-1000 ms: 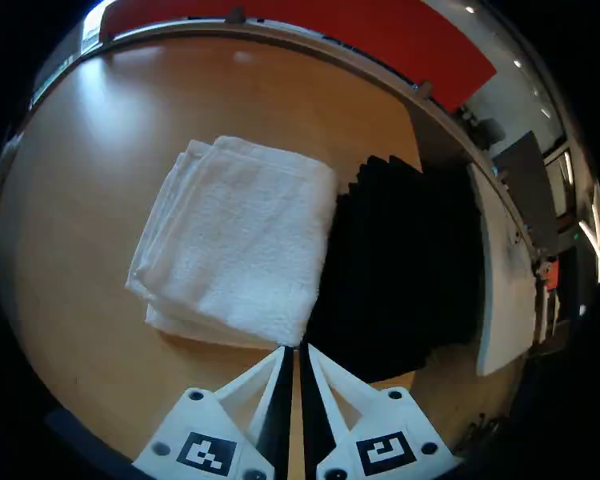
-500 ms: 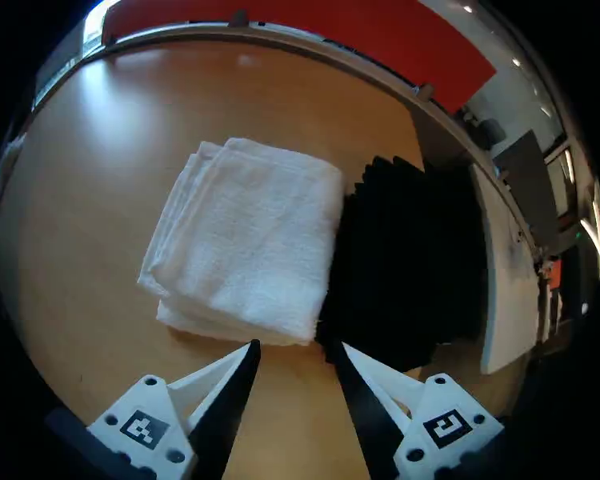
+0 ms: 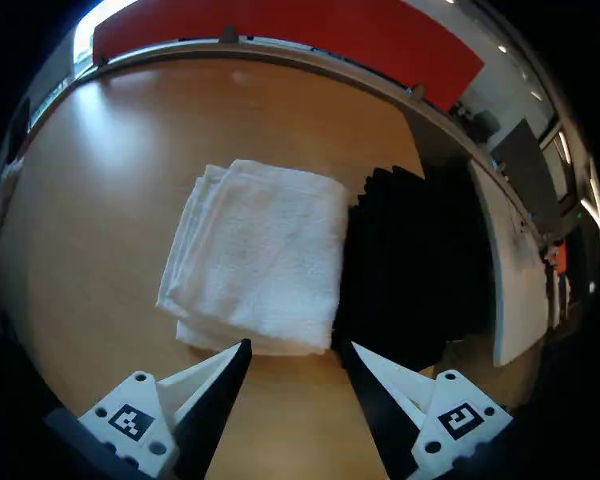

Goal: Fold towel

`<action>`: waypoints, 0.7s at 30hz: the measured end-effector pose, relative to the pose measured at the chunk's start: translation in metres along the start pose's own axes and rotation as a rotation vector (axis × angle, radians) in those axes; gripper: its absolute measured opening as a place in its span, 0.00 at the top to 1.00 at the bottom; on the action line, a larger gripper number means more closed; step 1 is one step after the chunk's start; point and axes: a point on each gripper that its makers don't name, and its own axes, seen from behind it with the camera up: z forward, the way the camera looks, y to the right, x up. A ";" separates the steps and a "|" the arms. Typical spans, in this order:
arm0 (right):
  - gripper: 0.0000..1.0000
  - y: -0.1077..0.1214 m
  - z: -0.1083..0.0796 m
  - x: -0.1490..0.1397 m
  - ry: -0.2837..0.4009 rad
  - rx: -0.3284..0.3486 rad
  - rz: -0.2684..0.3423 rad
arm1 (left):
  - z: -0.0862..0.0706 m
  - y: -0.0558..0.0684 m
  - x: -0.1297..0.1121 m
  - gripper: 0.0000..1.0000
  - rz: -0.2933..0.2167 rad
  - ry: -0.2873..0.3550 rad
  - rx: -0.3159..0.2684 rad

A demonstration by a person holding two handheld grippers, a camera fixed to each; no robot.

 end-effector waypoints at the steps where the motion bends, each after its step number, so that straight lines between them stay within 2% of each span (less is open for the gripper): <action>1: 0.14 -0.001 0.000 0.001 0.002 0.002 0.017 | 0.000 0.000 0.000 0.03 -0.001 0.000 0.001; 10: 0.14 -0.008 0.001 0.007 0.025 0.011 0.146 | -0.003 -0.002 0.000 0.03 -0.006 0.003 0.006; 21: 0.14 -0.010 -0.002 0.007 0.007 -0.013 0.258 | -0.005 -0.006 -0.001 0.03 -0.022 0.006 0.019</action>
